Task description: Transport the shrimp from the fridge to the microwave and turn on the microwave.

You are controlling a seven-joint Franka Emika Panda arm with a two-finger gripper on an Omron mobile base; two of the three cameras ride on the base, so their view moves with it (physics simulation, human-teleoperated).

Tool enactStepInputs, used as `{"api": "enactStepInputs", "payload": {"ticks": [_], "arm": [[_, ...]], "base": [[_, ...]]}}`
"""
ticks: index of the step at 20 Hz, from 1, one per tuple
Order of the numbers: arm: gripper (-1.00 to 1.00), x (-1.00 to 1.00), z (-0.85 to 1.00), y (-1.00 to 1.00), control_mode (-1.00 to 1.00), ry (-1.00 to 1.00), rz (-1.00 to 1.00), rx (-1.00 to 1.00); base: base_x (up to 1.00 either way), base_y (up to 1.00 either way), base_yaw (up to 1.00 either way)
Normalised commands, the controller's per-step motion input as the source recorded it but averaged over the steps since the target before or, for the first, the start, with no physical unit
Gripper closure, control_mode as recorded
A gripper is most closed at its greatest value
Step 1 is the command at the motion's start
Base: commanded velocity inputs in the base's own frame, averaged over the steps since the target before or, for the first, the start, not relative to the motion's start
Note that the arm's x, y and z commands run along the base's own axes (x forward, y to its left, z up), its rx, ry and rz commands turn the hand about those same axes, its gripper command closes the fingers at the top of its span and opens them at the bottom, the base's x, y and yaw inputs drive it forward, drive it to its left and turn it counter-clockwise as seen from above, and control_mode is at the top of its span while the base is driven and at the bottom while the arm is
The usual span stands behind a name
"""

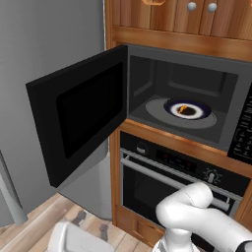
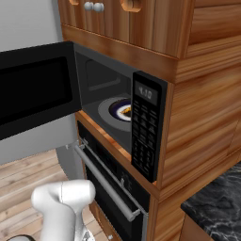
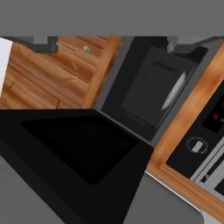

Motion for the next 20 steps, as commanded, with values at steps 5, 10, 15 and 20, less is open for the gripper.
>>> {"api": "enactStepInputs", "payload": {"ticks": [5, 10, 15, 20], "arm": [[-1.0, 0.2, 0.02, 0.0, -1.0, 0.02, 0.17, 0.0], [-1.0, 0.12, 0.25, 0.05, -1.0, 0.09, 0.05, 0.0], [-1.0, 0.25, 0.08, 0.2, -1.0, 0.16, 0.0, 0.0], [-1.0, 0.28, 0.0, 0.31, -1.0, 0.1, 0.0, 0.0]], "base": [[0.0, 0.0, 0.0], [0.0, 0.0, 0.0], [0.0, 0.0, 0.0], [0.0, 0.0, 0.0]]}}
